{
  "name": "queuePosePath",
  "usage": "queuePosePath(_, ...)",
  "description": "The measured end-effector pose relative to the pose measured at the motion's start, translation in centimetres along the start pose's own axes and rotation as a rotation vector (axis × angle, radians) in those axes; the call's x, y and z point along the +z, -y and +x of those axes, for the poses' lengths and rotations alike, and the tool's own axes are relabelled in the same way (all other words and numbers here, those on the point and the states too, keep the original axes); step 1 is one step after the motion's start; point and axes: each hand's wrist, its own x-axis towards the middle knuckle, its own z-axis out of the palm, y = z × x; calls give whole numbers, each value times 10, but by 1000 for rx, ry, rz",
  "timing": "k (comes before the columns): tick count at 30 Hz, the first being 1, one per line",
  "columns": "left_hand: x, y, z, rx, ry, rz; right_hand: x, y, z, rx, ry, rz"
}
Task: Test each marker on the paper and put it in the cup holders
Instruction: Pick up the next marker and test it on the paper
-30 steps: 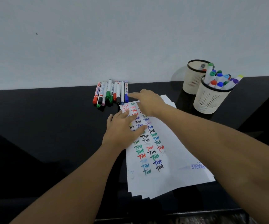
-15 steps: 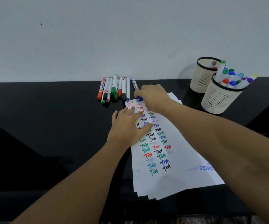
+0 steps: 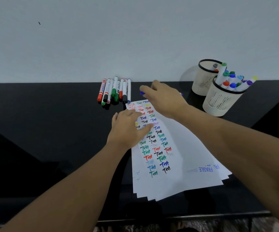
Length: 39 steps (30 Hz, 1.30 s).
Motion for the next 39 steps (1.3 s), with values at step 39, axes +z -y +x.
queuePosePath(39,-26,-5,-8,33,187,-124,-41,54,-156,780,-35,1299)
